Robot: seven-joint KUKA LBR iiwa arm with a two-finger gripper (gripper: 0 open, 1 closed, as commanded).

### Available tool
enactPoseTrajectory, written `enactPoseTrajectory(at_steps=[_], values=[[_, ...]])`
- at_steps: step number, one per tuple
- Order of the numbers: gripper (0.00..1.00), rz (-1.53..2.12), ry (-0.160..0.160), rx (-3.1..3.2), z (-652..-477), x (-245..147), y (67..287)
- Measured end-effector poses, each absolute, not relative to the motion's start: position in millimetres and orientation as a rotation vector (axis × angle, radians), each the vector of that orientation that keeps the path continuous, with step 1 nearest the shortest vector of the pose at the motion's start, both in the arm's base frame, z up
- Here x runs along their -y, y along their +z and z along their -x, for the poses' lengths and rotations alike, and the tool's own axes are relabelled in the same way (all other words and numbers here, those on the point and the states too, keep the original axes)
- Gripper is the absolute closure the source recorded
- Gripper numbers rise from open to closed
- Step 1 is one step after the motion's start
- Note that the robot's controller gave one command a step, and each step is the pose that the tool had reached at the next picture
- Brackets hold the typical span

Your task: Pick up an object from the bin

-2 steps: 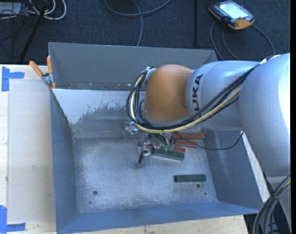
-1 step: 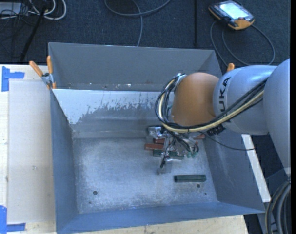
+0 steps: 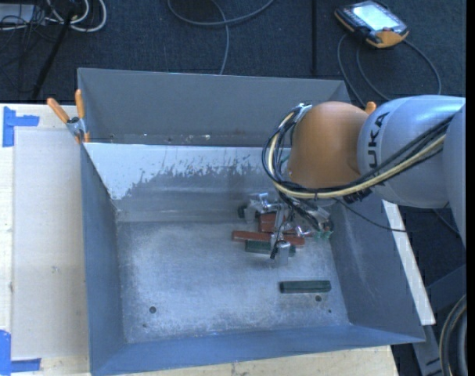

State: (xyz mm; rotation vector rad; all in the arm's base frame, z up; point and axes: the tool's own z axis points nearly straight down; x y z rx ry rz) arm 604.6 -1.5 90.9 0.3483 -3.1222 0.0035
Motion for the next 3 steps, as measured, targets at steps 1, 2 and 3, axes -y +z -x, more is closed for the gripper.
enactPoseTrajectory(at_steps=[1, 2, 3], values=[[1.0, -0.287, -0.003, 3.134, -596.7, 53.3, 72.4], [1.0, -0.286, -0.003, 3.134, -596.7, 53.4, 72.4], [1.0, -0.285, -0.003, 3.133, -596.9, 53.3, 73.1]])
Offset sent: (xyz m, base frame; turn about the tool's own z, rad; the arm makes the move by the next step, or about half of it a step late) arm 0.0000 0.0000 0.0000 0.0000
